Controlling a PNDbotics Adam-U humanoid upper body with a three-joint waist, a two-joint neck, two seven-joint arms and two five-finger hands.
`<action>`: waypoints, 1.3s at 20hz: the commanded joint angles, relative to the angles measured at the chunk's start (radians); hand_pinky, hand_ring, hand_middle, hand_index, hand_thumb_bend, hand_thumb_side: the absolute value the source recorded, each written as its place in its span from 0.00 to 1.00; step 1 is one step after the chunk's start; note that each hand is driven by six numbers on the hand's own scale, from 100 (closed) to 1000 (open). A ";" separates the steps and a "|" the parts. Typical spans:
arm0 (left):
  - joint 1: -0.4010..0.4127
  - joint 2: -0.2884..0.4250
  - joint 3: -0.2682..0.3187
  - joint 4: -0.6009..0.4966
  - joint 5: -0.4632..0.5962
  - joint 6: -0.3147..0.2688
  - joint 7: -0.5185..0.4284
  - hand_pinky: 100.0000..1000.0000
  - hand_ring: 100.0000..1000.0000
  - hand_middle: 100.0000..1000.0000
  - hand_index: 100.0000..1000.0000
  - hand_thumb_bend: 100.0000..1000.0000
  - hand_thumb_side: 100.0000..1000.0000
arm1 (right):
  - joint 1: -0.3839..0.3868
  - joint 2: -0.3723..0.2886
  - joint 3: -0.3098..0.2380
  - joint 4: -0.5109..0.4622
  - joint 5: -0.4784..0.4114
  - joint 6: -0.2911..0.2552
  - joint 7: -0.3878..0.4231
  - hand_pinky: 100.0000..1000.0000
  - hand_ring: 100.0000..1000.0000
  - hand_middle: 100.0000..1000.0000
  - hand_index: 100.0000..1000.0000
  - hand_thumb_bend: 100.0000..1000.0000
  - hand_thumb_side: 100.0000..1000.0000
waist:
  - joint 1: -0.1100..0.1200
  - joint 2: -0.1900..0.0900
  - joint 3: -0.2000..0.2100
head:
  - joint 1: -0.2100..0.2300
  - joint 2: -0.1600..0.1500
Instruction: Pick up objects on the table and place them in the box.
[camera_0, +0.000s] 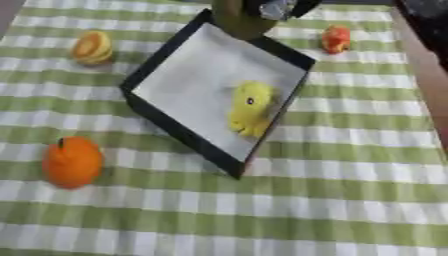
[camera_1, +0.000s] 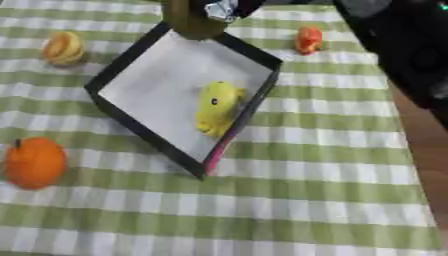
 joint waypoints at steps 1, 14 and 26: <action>-0.012 0.020 0.013 -0.035 -0.019 0.000 0.022 0.80 0.83 0.79 0.80 0.00 0.64 | -0.016 0.040 -0.028 0.067 0.072 -0.030 -0.011 0.81 0.66 0.49 0.67 0.00 0.42 | -0.003 -0.031 0.007 | -0.023 0.007; 0.001 0.096 -0.018 -0.059 -0.013 0.012 -0.011 0.80 0.83 0.79 0.79 0.00 0.63 | 0.057 0.188 -0.066 0.278 0.333 -0.119 -0.113 0.84 0.70 0.53 0.71 0.00 0.47 | 0.012 -0.035 0.038 | -0.061 0.014; 0.003 0.102 -0.023 -0.065 -0.009 0.015 -0.020 0.80 0.83 0.79 0.80 0.00 0.63 | 0.041 0.162 -0.091 0.286 0.430 -0.245 -0.014 1.00 0.93 0.87 1.00 0.39 0.72 | 0.016 -0.039 0.027 | -0.054 0.014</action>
